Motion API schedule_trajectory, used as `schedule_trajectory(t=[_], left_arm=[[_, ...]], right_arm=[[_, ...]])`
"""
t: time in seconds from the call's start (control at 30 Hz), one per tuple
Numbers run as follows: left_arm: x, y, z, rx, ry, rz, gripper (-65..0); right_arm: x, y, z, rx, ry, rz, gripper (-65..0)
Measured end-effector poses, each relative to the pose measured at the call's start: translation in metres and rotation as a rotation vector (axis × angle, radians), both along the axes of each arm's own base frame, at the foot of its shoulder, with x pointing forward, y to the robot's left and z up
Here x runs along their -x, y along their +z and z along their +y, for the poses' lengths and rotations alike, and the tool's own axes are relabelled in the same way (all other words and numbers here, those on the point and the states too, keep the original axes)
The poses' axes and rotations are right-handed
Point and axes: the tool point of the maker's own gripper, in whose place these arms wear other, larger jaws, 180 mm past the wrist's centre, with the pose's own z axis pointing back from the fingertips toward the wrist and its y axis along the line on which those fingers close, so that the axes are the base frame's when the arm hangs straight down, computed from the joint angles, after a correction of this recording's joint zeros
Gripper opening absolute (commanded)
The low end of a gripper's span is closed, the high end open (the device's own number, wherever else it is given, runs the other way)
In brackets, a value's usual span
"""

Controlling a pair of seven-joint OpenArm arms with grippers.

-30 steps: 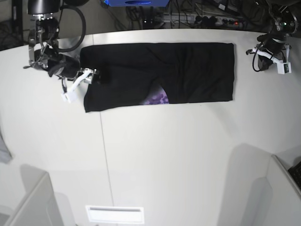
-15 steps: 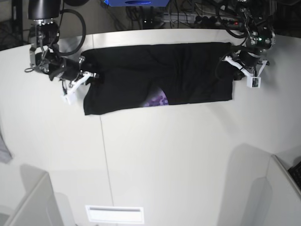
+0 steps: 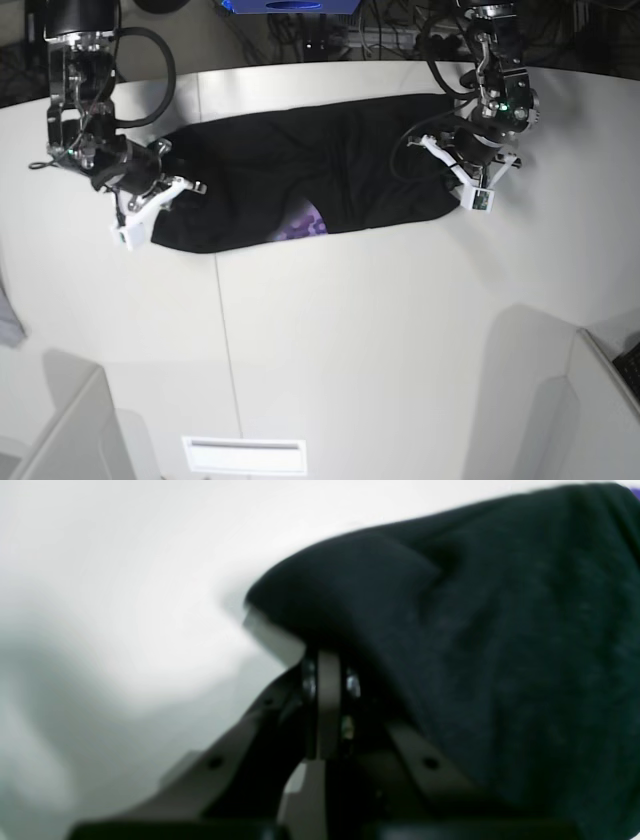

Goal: Fold the T-shirt properly
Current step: 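Grasp both strip ends and lift them toward each other, then fold the strip end held by the right gripper over onto the middle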

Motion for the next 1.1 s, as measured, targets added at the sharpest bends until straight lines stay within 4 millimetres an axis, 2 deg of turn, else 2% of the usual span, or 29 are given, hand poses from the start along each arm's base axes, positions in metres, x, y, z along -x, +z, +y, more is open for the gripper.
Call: schedule_trajectory(t=[0.2,0.37,0.5,0.67,0.8,0.97,1.1], left_arm=[[-0.014,0.004,-0.023,0.011,-0.018,-0.015,-65.0],[-0.016,0.005,-0.043,0.029,-0.064,-0.019,-65.0],[-0.018,0.006,-0.048,0.032,-0.077,-0.023,-65.0],[-0.010,0.002,-0.042,0.018,-0.071,-0.005,-65.0],[-0.004,0.011,-0.038,-0.003,-0.081,-0.024,-65.0],[0.003,0.021,-0.020,-0.065,-0.105,-0.040,-65.0],[0.015,0.015,-0.010,-0.096,-0.121,-0.012,-65.0]], right_arm=[[0.006,0.011,0.039,0.028,0.050,-0.016,-65.0],[0.016,0.014,0.078,-0.031,0.109,-0.015,-65.0],[0.015,0.026,0.093,-0.056,0.132,-0.049,-65.0],[0.018,0.031,0.119,-0.100,0.146,-0.031,-65.0],[0.019,0.038,0.145,-0.148,0.160,-0.020,-65.0],[0.025,0.043,0.167,-0.167,0.200,-0.012,-65.0],[0.026,0.050,0.180,-0.206,0.210,-0.016,-65.0]])
